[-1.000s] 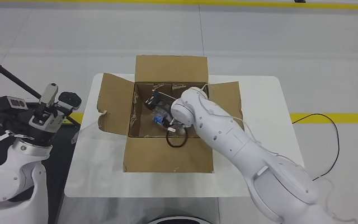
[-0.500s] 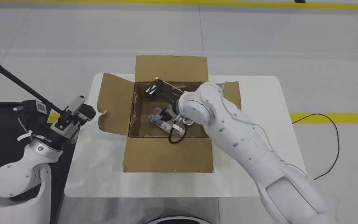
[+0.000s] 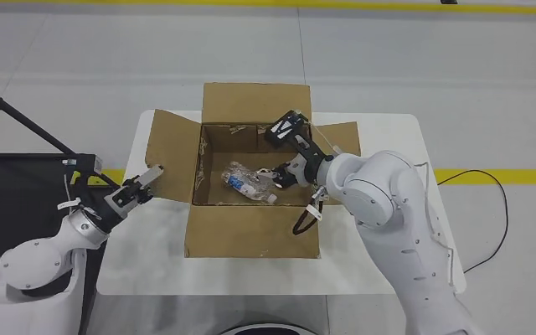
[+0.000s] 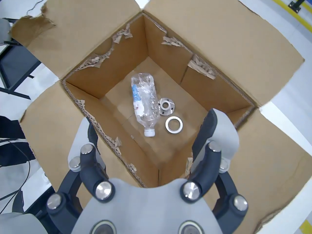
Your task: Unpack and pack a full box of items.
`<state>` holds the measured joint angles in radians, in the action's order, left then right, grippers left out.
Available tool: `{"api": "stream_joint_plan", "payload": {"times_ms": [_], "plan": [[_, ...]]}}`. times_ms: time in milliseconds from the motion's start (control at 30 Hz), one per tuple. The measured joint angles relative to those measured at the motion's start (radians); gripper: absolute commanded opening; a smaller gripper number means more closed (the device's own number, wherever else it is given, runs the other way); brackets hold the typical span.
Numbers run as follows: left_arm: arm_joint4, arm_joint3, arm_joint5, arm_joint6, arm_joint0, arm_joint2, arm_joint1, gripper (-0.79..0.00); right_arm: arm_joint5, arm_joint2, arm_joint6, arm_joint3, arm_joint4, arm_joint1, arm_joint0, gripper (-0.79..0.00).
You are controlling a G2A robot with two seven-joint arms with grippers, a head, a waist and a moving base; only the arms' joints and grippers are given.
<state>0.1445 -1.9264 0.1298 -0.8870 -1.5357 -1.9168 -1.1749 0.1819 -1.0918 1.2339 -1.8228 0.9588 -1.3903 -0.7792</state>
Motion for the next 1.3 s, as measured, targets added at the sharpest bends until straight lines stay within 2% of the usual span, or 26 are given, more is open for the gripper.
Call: {"api": "stream_joint_plan", "payload": {"times_ms": [367,467,767,1000,1300], "plan": [[0.005,-0.058,0.006,-0.013,-0.007,0.045,0.01,0.0,0.003,0.001,-0.004,0.002,-0.003,0.0,0.001,0.0],[-0.005,-0.074,0.002,-0.011,0.0,0.072,0.012,0.0,0.0,-0.023,-0.046,-0.01,-0.027,0.003,-0.027,0.0],[-0.057,-0.086,-0.031,-0.002,0.047,0.175,0.019,0.0,0.088,-0.259,-0.106,-0.084,-0.289,0.038,-0.151,0.0],[-0.093,-0.059,-0.072,0.024,0.095,0.248,0.022,0.0,0.123,-0.439,-0.081,-0.039,-0.502,0.067,-0.205,0.0],[-0.106,-0.021,-0.112,0.053,0.137,0.299,0.026,0.0,0.071,-0.58,-0.103,0.064,-0.576,0.097,-0.239,0.0]]}}
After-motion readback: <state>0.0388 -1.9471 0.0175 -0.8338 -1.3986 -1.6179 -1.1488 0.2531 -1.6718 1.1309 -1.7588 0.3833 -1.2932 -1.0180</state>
